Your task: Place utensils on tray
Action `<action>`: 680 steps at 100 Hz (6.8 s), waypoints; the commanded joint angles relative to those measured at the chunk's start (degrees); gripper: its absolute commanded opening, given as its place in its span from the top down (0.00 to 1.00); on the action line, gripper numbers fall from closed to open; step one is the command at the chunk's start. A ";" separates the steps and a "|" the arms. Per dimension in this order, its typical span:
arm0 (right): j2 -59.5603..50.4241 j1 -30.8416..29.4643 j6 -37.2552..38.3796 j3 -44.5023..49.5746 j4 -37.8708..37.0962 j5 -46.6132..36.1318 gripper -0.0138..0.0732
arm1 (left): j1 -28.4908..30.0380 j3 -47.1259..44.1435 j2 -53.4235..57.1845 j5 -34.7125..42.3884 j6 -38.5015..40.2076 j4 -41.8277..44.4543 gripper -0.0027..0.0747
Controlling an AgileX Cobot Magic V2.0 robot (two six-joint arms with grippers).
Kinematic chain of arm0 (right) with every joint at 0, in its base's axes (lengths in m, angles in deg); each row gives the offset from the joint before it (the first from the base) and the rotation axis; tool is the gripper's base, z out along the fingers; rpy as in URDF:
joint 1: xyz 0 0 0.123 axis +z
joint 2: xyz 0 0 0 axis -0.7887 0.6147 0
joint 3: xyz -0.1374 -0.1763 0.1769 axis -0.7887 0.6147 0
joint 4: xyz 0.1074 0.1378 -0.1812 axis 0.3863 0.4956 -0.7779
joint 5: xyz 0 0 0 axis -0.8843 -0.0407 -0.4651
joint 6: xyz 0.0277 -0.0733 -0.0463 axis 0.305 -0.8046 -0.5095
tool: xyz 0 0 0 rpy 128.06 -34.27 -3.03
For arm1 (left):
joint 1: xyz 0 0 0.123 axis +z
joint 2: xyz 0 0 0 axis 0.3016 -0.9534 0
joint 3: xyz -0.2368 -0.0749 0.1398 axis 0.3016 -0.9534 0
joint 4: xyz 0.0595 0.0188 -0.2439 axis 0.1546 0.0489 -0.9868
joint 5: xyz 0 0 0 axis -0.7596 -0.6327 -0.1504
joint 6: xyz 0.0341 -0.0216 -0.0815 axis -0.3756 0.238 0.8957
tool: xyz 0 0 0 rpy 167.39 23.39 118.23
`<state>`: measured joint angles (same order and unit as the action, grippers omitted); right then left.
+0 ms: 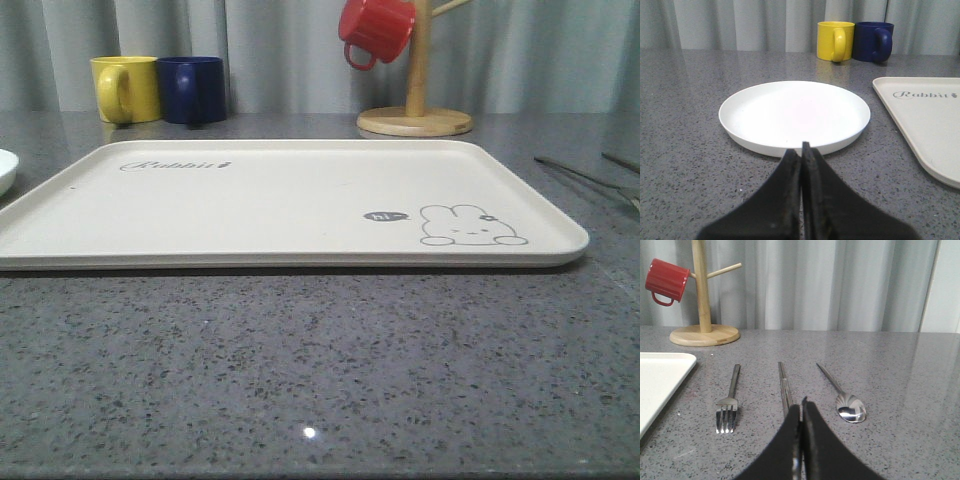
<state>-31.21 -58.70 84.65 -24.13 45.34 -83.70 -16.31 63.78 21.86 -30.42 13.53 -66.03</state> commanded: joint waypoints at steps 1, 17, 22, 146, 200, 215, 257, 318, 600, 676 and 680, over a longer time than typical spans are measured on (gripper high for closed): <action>-0.76 -0.40 -0.41 0.20 -0.59 -4.75 0.91 | 0.08 -1.61 1.96 5.19 -0.16 -0.10 0.99; -0.76 -0.40 -0.41 0.20 -0.59 -4.75 0.91 | 0.08 -1.61 1.96 5.19 -0.16 -0.10 0.99; -0.76 -0.40 -0.41 0.20 -0.59 -4.75 0.91 | 0.08 -1.61 1.96 5.19 -0.16 -0.10 0.99; -0.76 -0.40 -0.41 0.20 -0.59 -4.75 0.91 | 0.08 31.59 -33.89 -15.22 -0.16 0.21 0.97; -0.76 -0.40 -0.41 0.20 -0.59 -4.75 0.91 | 6.59 56.01 -68.19 -28.89 2.15 -0.02 0.46; -0.76 -0.40 -0.41 0.20 -0.59 -4.75 0.91 | 10.78 63.15 -75.86 -36.27 2.15 -0.68 0.46; -0.76 -0.40 -0.41 0.20 -0.59 -4.75 0.91 | 15.04 73.26 -91.77 -44.23 2.15 -2.00 0.46; -0.76 -0.40 -0.41 0.20 -0.59 -4.75 0.91 | 15.15 77.31 -92.86 -46.00 2.15 -2.41 0.99; -0.76 -0.40 -0.41 0.20 -0.59 -4.75 0.91 | -13.21 40.92 -39.60 -24.33 -2.12 -2.00 0.99; -0.76 -0.40 -0.41 0.20 -0.59 -4.75 0.91 | -13.21 30.85 -10.27 -28.11 -2.12 -2.00 0.99; -0.76 -0.40 -0.41 0.20 -0.59 -4.75 0.91 | -13.21 30.85 -10.27 -28.11 -2.12 -2.00 0.99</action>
<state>-31.21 -58.70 84.65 -24.13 45.34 -83.70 -29.22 93.28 12.21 -62.63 10.93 -68.03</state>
